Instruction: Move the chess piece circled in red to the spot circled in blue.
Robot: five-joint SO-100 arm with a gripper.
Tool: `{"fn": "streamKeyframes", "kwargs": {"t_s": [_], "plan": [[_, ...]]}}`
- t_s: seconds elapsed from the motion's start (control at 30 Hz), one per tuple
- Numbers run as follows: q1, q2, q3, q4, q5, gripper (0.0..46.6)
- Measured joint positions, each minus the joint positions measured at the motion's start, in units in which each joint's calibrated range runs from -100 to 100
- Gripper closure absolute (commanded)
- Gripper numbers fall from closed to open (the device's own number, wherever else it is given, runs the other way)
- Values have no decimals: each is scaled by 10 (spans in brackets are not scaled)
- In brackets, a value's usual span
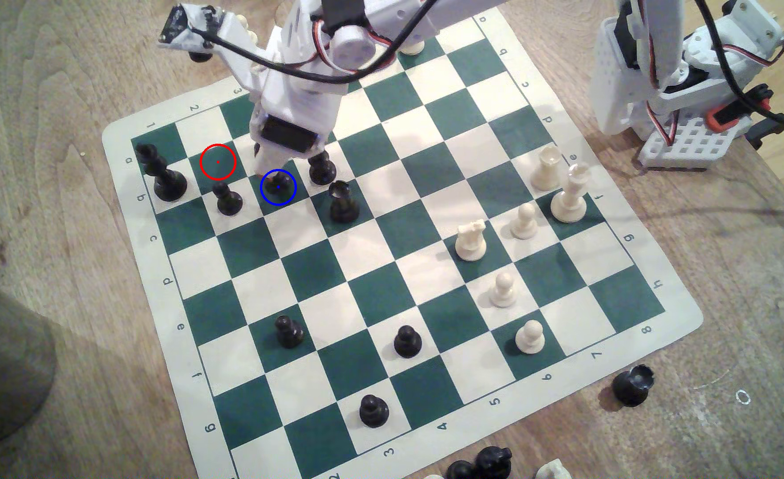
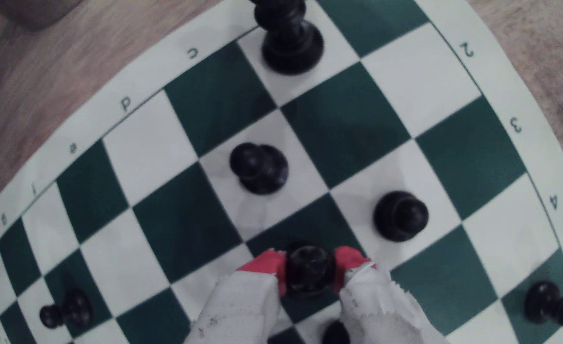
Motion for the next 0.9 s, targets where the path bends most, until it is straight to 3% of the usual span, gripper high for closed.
{"fn": "streamKeyframes", "kwargs": {"t_s": [0.63, 0.77, 0.9], "plan": [[6, 18, 0, -10, 2, 445], [6, 18, 0, -10, 2, 364], [6, 18, 0, -10, 2, 325]]}}
